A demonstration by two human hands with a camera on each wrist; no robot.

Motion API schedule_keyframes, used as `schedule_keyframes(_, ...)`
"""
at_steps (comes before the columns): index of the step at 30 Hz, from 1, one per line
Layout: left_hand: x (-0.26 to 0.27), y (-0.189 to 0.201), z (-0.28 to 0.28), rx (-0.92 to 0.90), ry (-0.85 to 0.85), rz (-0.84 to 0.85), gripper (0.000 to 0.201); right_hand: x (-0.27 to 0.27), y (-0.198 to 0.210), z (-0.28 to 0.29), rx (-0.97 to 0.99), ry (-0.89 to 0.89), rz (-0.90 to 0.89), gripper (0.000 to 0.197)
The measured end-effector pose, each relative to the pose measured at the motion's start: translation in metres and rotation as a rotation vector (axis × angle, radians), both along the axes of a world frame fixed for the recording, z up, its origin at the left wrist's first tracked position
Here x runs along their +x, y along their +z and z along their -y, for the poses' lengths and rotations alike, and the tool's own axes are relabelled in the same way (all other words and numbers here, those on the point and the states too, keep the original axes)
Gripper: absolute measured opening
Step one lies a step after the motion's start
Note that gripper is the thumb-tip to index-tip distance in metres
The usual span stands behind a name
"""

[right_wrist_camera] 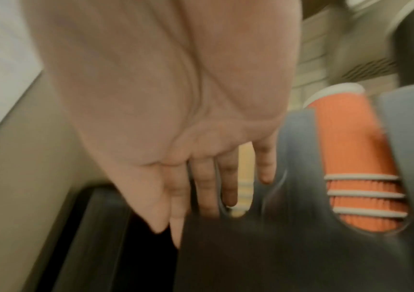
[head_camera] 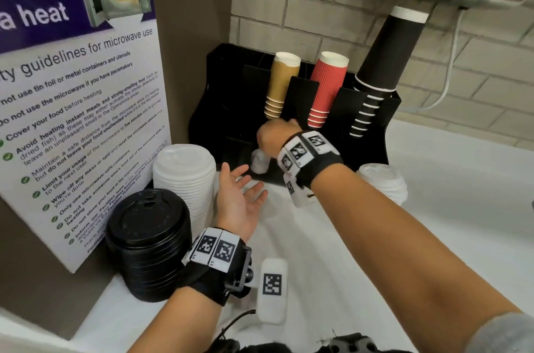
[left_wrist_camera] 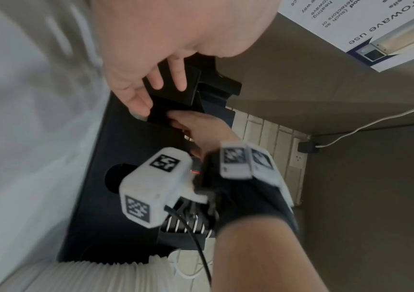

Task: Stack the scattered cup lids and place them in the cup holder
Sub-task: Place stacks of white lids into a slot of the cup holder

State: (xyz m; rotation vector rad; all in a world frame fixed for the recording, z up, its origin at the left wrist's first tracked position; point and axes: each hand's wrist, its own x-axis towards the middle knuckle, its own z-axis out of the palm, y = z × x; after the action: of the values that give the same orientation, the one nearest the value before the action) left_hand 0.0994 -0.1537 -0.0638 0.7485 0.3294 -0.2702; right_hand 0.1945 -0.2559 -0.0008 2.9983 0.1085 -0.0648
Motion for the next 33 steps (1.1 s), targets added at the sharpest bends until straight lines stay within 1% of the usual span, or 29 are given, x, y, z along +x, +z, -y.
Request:
schedule_keyframes(1, 0.0, 0.0, 0.0, 0.002, -0.007, 0.008, 0.045, -0.012, 0.014, 0.009, 0.076, 0.015, 0.107, 0.017)
schedule_keyframes(3, 0.001, -0.002, 0.001, 0.007, -0.025, 0.026, 0.045, -0.044, 0.043, 0.034, 0.289, -0.004, 0.234, 0.024)
schedule_keyframes(4, 0.001, -0.003, 0.001, 0.014, -0.037, 0.038, 0.044, -0.061, 0.054, 0.049, 0.374, -0.051, 0.258, 0.024)
schedule_keyframes(6, 0.001, -0.004, 0.002, 0.025, -0.066, 0.057, 0.043, -0.096, 0.064, 0.078, 0.462, -0.174, 0.289, 0.023)
schedule_keyframes(9, 0.0, -0.005, 0.004, 0.023, -0.1, 0.069, 0.041, -0.137, 0.057, 0.11, 0.494, -0.365, 0.254, 0.021)
schedule_keyframes(10, 0.0, -0.006, 0.004, 0.027, -0.109, 0.073, 0.041, -0.146, 0.052, 0.116, 0.5, -0.408, 0.226, 0.024)
schedule_keyframes(13, -0.002, -0.008, 0.007, 0.032, -0.133, 0.08, 0.04, -0.162, 0.033, 0.122, 0.518, -0.477, 0.156, 0.049)
schedule_keyframes(14, -0.002, -0.009, 0.007, 0.033, -0.139, 0.081, 0.04, -0.164, 0.027, 0.124, 0.544, -0.48, 0.16, 0.054)
schedule_keyframes(16, -0.002, -0.011, 0.007, 0.038, -0.147, 0.083, 0.04, -0.165, 0.016, 0.127, 0.603, -0.474, 0.209, 0.055)
schedule_keyframes(20, -0.001, -0.012, 0.007, 0.037, -0.157, 0.093, 0.038, -0.162, 0.007, 0.132, 0.645, -0.443, 0.3, 0.048)
schedule_keyframes(25, 0.001, -0.01, 0.009, 0.035, -0.166, 0.109, 0.038, -0.16, 0.005, 0.137, 0.671, -0.432, 0.315, 0.041)
schedule_keyframes(29, 0.001, -0.007, 0.009, 0.035, -0.163, 0.114, 0.036, -0.161, 0.012, 0.14, 0.7, -0.423, 0.378, 0.041)
schedule_keyframes(31, 0.0, -0.004, 0.011, 0.05, -0.171, 0.133, 0.032, -0.162, 0.02, 0.139, 0.703, -0.395, 0.426, 0.042)
schedule_keyframes(33, -0.004, 0.002, 0.013, 0.085, -0.206, 0.17, 0.026, -0.162, 0.03, 0.131, 0.747, -0.347, 0.488, 0.042)
